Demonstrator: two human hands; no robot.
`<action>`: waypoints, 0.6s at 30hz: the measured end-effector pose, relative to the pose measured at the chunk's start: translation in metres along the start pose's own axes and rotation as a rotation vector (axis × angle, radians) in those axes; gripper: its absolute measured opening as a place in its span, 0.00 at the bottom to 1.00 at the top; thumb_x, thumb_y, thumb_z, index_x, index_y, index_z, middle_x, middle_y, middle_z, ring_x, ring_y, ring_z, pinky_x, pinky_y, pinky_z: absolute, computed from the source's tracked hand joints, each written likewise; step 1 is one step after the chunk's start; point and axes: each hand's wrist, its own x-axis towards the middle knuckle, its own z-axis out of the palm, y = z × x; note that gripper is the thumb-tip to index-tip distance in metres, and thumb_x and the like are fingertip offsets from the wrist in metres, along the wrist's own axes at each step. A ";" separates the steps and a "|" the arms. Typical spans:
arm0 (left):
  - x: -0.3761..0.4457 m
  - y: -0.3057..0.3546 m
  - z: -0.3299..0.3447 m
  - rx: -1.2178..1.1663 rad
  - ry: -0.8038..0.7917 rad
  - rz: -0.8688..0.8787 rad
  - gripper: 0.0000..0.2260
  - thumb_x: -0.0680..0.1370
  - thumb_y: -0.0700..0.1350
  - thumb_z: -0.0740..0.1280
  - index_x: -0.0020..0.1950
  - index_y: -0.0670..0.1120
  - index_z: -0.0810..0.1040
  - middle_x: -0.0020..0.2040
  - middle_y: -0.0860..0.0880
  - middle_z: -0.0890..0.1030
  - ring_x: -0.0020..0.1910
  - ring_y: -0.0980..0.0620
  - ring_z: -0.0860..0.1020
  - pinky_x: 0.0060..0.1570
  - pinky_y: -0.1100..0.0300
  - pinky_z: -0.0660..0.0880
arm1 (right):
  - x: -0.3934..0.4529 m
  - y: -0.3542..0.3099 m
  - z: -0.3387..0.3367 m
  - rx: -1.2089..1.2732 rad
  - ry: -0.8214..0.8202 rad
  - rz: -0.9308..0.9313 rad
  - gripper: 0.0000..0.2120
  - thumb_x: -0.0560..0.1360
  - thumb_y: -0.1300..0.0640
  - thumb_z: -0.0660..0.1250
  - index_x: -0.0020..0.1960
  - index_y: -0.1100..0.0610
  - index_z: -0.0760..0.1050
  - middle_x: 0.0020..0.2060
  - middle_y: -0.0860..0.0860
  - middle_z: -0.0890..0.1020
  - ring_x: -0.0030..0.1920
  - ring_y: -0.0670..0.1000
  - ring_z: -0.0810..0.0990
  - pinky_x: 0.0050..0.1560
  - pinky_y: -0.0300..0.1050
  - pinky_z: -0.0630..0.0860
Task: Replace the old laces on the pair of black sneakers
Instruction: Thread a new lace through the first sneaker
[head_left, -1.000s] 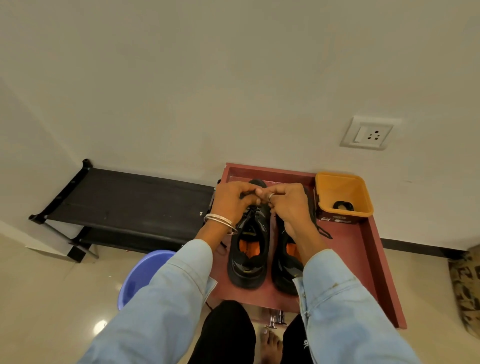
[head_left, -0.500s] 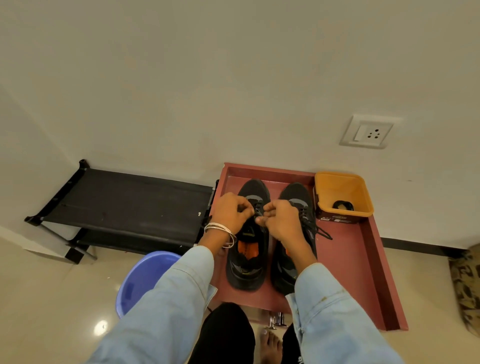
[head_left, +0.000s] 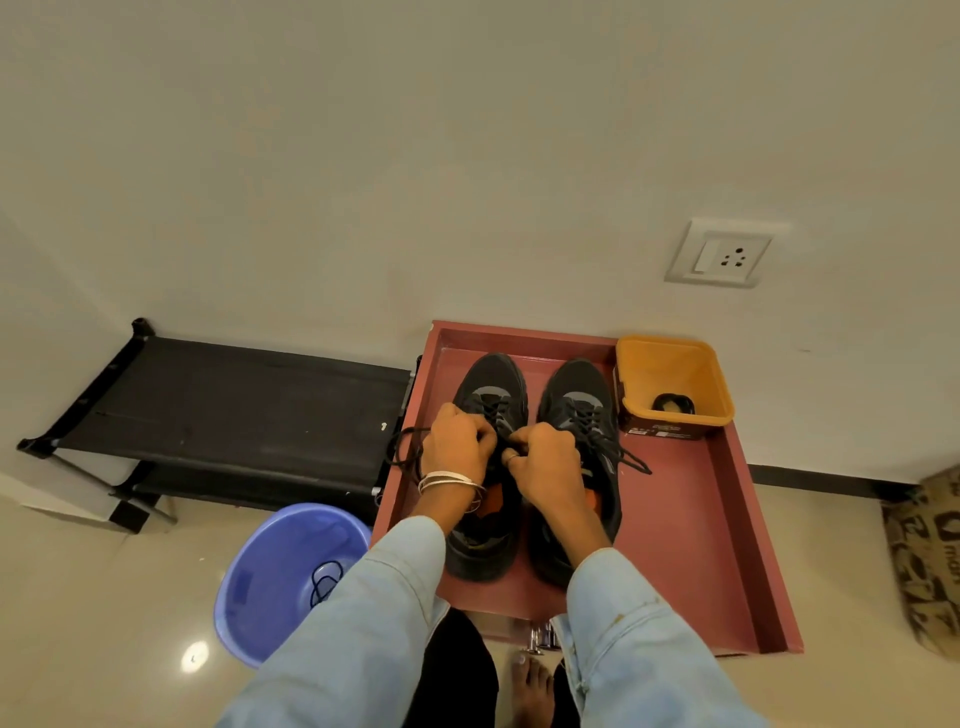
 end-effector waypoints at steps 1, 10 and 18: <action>0.000 0.000 0.002 -0.031 0.010 -0.020 0.08 0.78 0.47 0.65 0.50 0.46 0.82 0.54 0.46 0.71 0.48 0.44 0.77 0.43 0.56 0.74 | 0.000 0.001 0.000 0.014 -0.006 -0.004 0.07 0.75 0.58 0.65 0.48 0.58 0.81 0.41 0.57 0.82 0.45 0.58 0.79 0.47 0.49 0.77; 0.003 0.005 0.011 -0.197 0.032 -0.187 0.05 0.76 0.47 0.68 0.46 0.49 0.83 0.53 0.46 0.78 0.46 0.45 0.79 0.41 0.56 0.74 | 0.005 0.009 0.002 0.018 -0.019 -0.046 0.07 0.76 0.58 0.65 0.48 0.60 0.81 0.39 0.57 0.82 0.44 0.58 0.79 0.43 0.47 0.76; 0.018 0.010 0.005 -0.427 -0.100 -0.467 0.05 0.74 0.46 0.71 0.45 0.45 0.84 0.49 0.45 0.82 0.43 0.48 0.78 0.42 0.57 0.74 | 0.015 0.013 -0.007 0.095 -0.160 -0.021 0.16 0.80 0.59 0.60 0.34 0.62 0.72 0.31 0.57 0.75 0.37 0.58 0.76 0.38 0.46 0.69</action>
